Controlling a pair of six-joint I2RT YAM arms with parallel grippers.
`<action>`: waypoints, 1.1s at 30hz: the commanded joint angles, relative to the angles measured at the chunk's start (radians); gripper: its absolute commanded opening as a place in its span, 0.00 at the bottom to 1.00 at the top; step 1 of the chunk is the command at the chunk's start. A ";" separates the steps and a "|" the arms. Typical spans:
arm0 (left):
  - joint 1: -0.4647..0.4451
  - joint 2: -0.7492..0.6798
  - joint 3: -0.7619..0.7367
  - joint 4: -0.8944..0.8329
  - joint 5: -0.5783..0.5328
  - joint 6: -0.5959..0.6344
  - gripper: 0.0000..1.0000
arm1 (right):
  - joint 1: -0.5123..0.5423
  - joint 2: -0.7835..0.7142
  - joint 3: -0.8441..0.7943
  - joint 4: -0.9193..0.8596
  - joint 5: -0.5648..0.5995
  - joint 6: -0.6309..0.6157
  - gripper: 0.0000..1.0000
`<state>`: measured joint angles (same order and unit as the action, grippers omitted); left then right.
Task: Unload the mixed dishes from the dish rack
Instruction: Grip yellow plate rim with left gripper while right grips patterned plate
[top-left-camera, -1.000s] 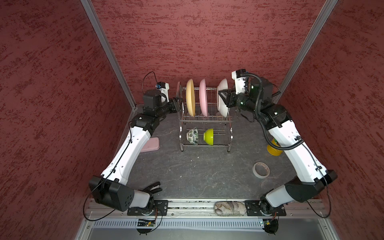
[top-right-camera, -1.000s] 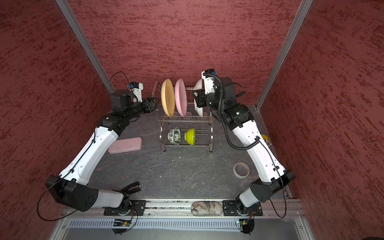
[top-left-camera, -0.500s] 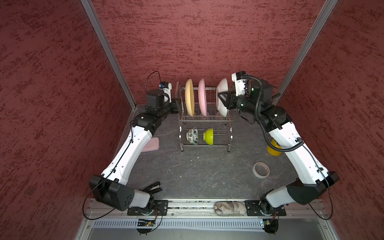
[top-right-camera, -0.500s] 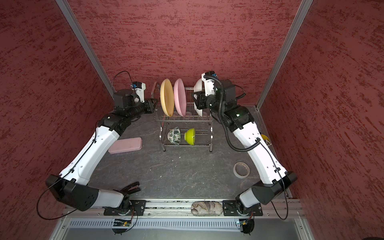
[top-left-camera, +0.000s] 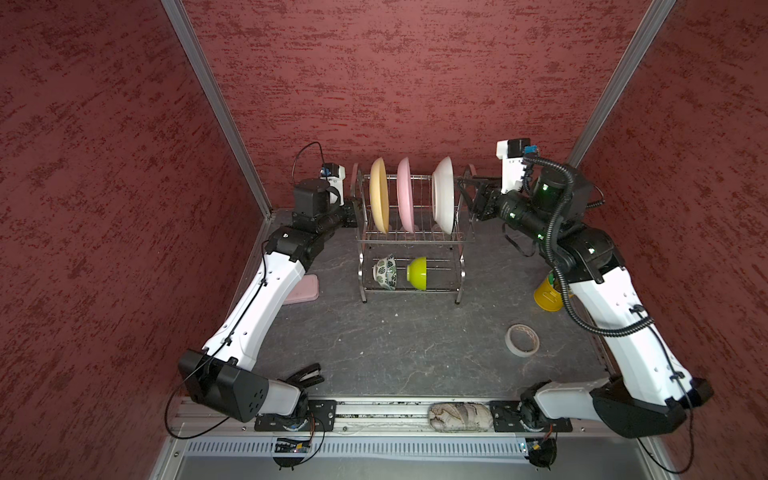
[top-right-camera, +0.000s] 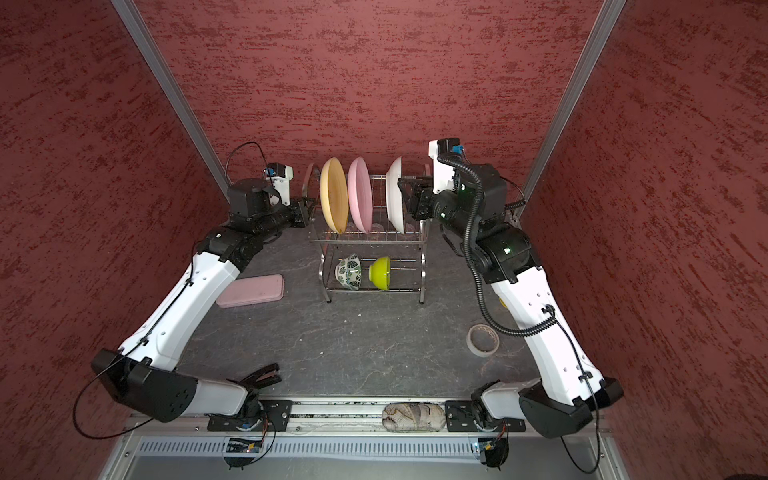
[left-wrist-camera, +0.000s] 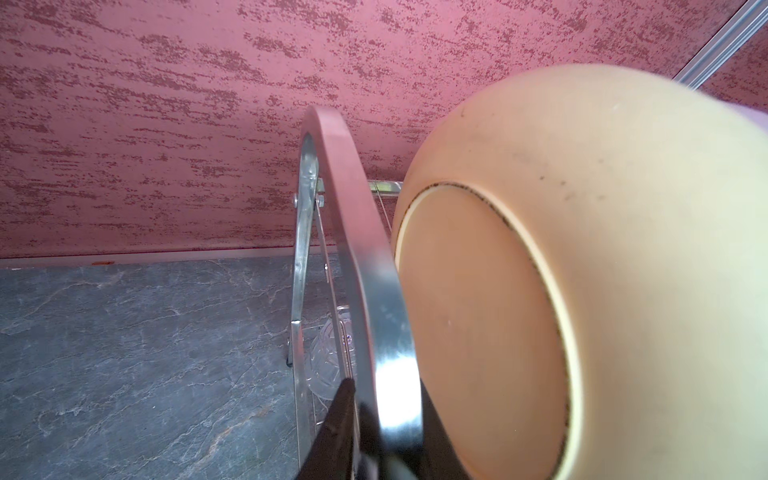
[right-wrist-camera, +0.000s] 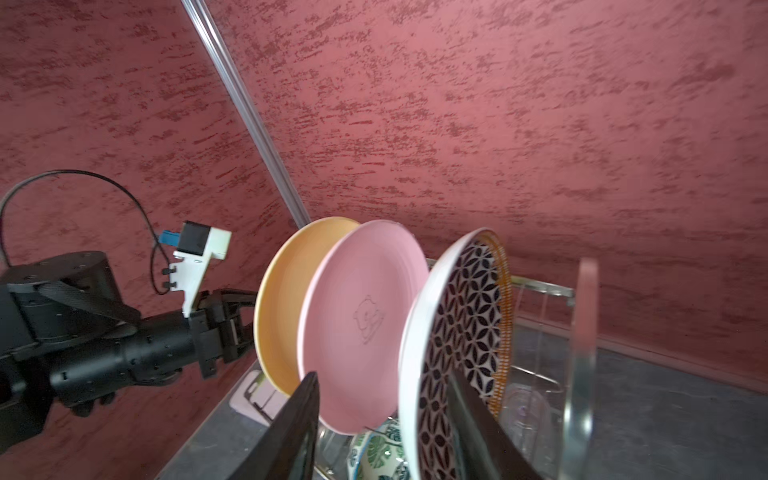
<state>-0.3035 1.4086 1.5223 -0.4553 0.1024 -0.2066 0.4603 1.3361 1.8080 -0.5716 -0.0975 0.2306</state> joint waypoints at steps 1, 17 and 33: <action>0.004 0.011 0.018 0.012 -0.013 -0.080 0.10 | -0.015 -0.010 -0.034 0.018 0.118 -0.027 0.57; 0.004 0.000 0.006 0.023 -0.013 -0.071 0.09 | -0.057 0.170 0.040 0.049 -0.098 0.013 0.56; 0.003 0.004 0.003 0.033 -0.001 -0.077 0.09 | -0.087 0.196 0.003 0.146 -0.255 0.092 0.38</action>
<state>-0.3042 1.4082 1.5223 -0.4538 0.1024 -0.2005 0.3840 1.5272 1.8149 -0.4782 -0.2970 0.2932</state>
